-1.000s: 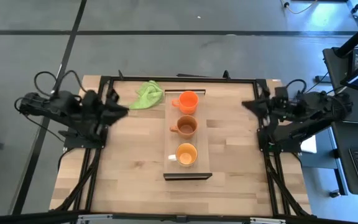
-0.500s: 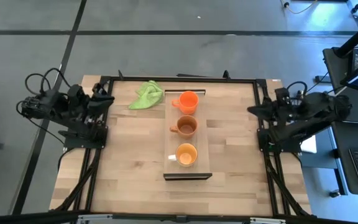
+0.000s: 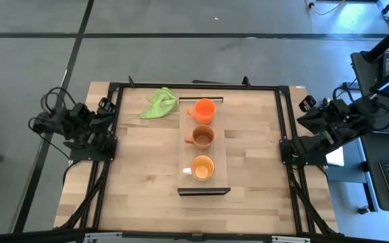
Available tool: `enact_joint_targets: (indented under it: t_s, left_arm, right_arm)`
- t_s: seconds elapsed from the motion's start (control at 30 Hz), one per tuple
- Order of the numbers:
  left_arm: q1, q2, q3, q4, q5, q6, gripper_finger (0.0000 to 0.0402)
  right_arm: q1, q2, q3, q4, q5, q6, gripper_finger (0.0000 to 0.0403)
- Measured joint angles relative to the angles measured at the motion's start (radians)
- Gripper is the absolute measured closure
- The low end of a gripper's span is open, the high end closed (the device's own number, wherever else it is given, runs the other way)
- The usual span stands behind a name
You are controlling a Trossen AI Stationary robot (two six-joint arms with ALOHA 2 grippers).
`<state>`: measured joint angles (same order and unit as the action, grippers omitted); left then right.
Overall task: Stack small to large cups/mugs on shelf
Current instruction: Return to Home Position
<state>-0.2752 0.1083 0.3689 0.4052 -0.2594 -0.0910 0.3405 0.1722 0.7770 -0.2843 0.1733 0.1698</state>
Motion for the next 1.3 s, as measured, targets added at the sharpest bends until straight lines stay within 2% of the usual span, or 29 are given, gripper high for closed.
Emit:
enact_joint_targets:
  t_s: [0.17,0.3,0.37,0.5,0.77,0.9,1.1,1.23,1.3]
  left_arm:
    - [0.0,-0.107,-0.184,0.18,0.0,0.021,0.0338]
    - [0.0,-0.104,-0.306,0.347,0.015,0.045,0.0337]
    - [0.001,-0.107,-0.361,0.377,-0.004,0.007,0.0335]
    - [0.004,-0.104,-0.361,0.266,-0.03,-0.053,0.0338]
    - [0.021,-0.106,-0.361,0.153,-0.057,0.002,0.0336]
    - [0.049,-0.106,-0.361,-0.028,-0.138,-0.121,0.0338]
    - [0.109,-0.106,-0.361,-0.314,-0.219,-0.324,0.0336]
    - [0.136,-0.079,-0.358,-0.343,-0.2,-0.273,0.0337]
    - [0.144,-0.069,-0.358,-0.345,-0.194,-0.226,0.0339]
  right_arm:
    - [0.0,-0.164,-0.154,0.066,0.016,-0.05,0.0368]
    - [0.0,-0.159,-0.222,0.116,0.038,-0.127,0.0368]
    - [0.0,-0.153,-0.251,0.177,0.076,-0.155,0.0368]
    - [0.001,-0.167,-0.359,0.237,0.087,-0.187,0.0368]
    - [0.0,-0.168,-0.64,0.63,0.091,-0.412,0.0368]
    - [0.0,-0.168,-0.771,0.757,0.096,-0.414,0.0368]
    - [-0.001,-0.165,-0.764,0.54,0.087,-0.384,0.0368]
    - [-0.001,-0.164,-0.763,0.349,0.09,-0.341,0.0368]
    - [-0.002,-0.151,-0.76,0.322,0.097,-0.311,0.0368]
